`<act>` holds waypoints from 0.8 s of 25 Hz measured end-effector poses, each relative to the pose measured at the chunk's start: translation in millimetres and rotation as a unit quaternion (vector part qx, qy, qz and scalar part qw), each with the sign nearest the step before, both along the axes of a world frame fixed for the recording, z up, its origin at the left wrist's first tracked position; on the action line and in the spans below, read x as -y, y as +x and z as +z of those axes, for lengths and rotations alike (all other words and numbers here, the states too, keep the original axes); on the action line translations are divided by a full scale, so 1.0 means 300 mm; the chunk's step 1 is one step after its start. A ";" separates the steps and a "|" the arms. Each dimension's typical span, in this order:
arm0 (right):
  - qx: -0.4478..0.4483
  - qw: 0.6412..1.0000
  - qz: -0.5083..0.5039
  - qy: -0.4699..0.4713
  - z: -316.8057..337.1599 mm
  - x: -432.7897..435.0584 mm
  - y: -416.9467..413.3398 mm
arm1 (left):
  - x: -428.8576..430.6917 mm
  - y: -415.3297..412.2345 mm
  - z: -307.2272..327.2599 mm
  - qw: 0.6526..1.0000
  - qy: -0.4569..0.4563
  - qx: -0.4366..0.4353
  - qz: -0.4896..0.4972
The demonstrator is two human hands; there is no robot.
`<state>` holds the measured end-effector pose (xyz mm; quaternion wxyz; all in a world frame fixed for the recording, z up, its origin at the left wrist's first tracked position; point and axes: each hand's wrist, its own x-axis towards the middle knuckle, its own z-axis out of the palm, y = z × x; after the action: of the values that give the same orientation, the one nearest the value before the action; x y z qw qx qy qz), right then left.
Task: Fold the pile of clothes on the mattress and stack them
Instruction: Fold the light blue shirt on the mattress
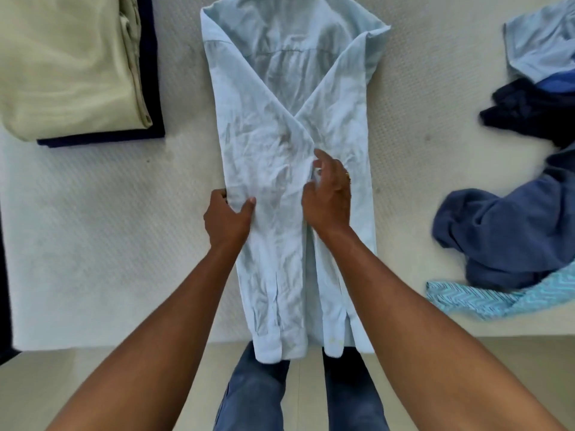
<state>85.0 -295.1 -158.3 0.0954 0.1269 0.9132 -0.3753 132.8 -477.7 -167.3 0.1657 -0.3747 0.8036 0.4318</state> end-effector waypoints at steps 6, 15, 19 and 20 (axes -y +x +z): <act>0.093 0.989 -0.094 0.063 -0.022 -0.360 0.234 | -0.015 0.318 -0.002 0.997 0.063 0.042 -0.022; 0.325 0.939 -0.030 -0.114 -0.035 -0.562 0.782 | -0.167 0.883 0.033 0.976 0.164 0.119 0.079; 0.331 0.932 -0.036 -0.142 -0.021 -0.631 0.881 | -0.204 0.996 0.105 0.953 0.236 0.093 0.165; 0.334 0.930 -0.039 -0.150 -0.018 -0.641 0.880 | -0.205 1.000 0.123 0.950 0.249 0.088 0.166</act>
<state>349.1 -102.8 -163.7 0.3983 0.2646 0.7559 -0.4472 432.8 -416.1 -130.3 0.2496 -0.4865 0.5790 0.6048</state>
